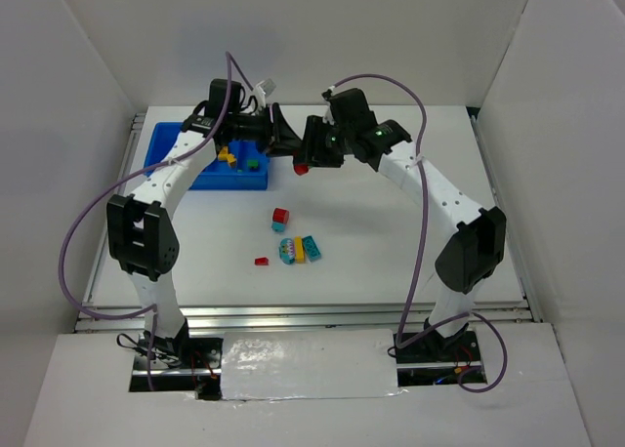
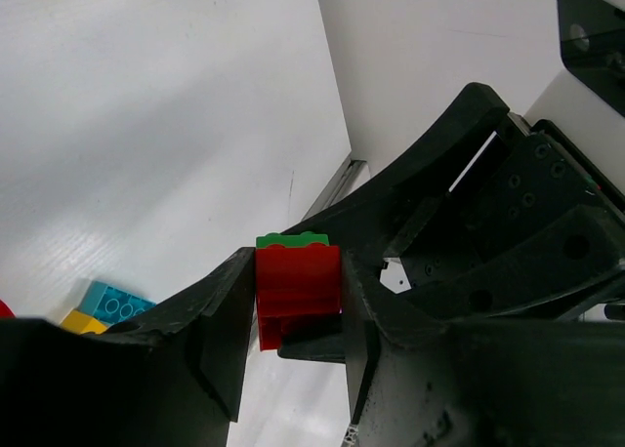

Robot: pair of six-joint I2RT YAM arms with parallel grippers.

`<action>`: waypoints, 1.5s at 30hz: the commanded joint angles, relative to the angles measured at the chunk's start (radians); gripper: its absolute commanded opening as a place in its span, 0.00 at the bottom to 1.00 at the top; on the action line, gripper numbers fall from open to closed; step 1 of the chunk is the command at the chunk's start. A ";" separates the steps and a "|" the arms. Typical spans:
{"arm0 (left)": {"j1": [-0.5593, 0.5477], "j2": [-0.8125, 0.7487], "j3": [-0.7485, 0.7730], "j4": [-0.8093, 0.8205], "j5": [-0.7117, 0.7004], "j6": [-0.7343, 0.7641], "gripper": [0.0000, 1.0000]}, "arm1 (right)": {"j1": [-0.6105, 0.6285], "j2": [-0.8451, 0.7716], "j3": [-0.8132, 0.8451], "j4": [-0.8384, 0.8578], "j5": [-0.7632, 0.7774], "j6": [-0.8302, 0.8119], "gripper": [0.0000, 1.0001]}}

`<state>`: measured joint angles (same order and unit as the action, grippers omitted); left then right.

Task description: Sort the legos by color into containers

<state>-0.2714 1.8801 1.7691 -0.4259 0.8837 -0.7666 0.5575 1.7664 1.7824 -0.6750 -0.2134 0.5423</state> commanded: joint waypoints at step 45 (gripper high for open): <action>0.015 -0.139 -0.192 0.563 0.343 -0.135 0.00 | -0.323 -0.073 -0.592 1.641 -1.006 0.775 0.87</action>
<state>-0.2558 1.8122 1.6253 -0.1066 1.1484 -0.8036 0.2348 1.6619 1.2144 0.7048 -1.1660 1.1488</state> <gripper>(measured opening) 0.477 0.874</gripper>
